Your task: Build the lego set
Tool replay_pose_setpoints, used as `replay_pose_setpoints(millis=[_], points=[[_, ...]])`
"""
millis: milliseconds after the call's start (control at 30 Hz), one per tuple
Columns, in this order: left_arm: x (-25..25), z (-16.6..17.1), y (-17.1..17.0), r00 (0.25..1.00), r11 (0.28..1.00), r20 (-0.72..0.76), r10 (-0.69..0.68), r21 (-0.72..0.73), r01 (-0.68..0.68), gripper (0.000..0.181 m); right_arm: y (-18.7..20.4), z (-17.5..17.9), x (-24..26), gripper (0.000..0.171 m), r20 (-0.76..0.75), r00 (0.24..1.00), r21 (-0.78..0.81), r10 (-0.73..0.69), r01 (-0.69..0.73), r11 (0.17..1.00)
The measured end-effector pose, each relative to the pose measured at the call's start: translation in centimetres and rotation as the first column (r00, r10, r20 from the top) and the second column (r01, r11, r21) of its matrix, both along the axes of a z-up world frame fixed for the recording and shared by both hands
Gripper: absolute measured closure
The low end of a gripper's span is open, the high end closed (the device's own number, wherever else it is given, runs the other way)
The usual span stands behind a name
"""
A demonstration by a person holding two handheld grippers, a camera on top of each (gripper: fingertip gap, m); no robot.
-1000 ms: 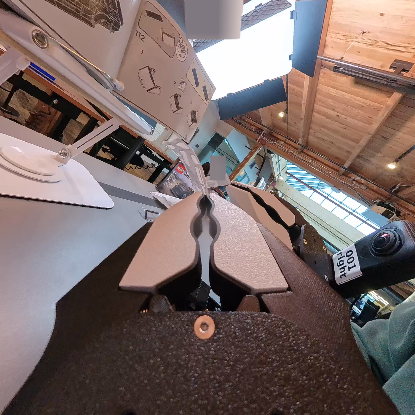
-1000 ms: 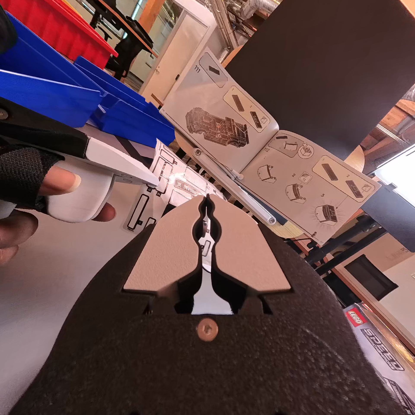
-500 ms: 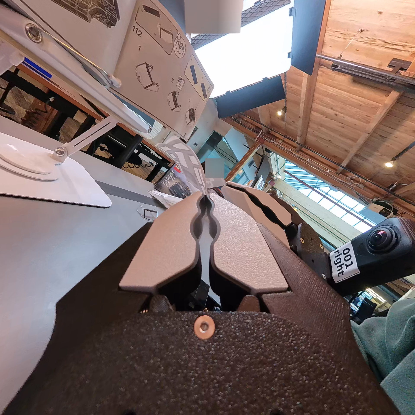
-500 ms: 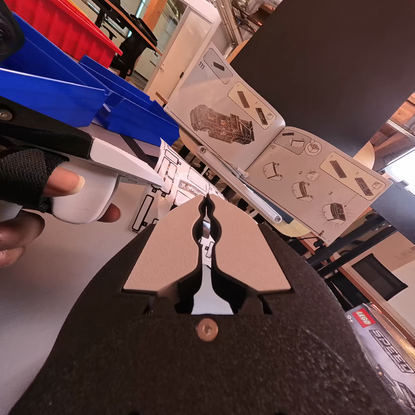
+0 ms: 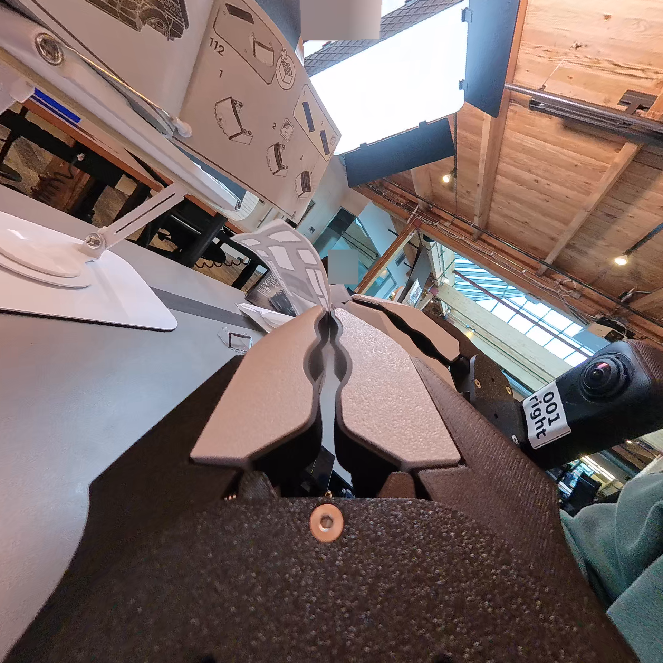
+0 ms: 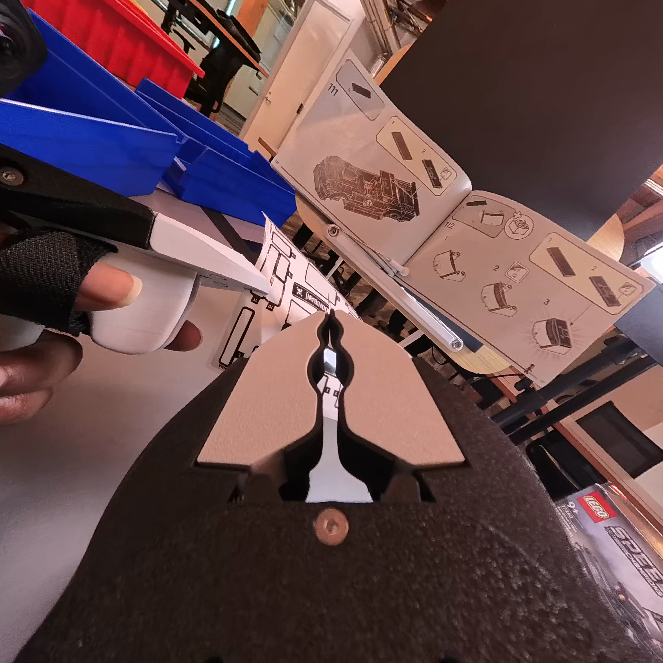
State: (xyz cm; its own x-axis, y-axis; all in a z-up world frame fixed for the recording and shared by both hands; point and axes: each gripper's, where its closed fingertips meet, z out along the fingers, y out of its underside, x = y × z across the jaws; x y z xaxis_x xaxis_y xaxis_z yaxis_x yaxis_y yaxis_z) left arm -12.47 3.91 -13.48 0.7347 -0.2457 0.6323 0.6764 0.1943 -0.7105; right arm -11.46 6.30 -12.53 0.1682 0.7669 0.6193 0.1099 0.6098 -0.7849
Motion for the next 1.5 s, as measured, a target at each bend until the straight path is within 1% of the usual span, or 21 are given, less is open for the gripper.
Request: replay_pose_setpoints(millis=[267, 800, 1167, 1367, 1500], points=[[0.1, 0.0, 0.1, 1.0, 1.0, -0.026, 0.003, -0.004, -0.003, 0.181, -0.1, -0.4, -0.2, 0.171, 0.031, 0.999, -0.033, 0.014, -0.013, 0.999], [0.5, -0.1, 0.2, 0.998, 1.0, -0.064, -0.007, -0.012, 0.006, 0.181, -0.7, -1.9, -0.5, 0.171, 0.143, 0.987, -0.106, 0.079, -0.064, 0.992], [0.8, -0.1, 0.2, 0.997, 1.0, -0.079, -0.018, -0.013, 0.017, 0.181, -1.1, -2.1, -0.5, 0.171, 0.163, 0.974, -0.218, 0.158, -0.121, 0.968], [0.8, 0.2, 0.0, 0.997, 0.999, -0.064, -0.041, 0.001, 0.041, 0.181, -1.3, -2.2, -0.2, 0.171, 0.165, 0.962, -0.189, 0.216, -0.184, 0.965], [0.8, 0.4, -0.2, 0.996, 0.997, -0.043, -0.08, 0.013, 0.081, 0.181, -1.4, -1.8, 0.0, 0.171, 0.15, 0.962, -0.172, 0.227, -0.201, 0.964]])
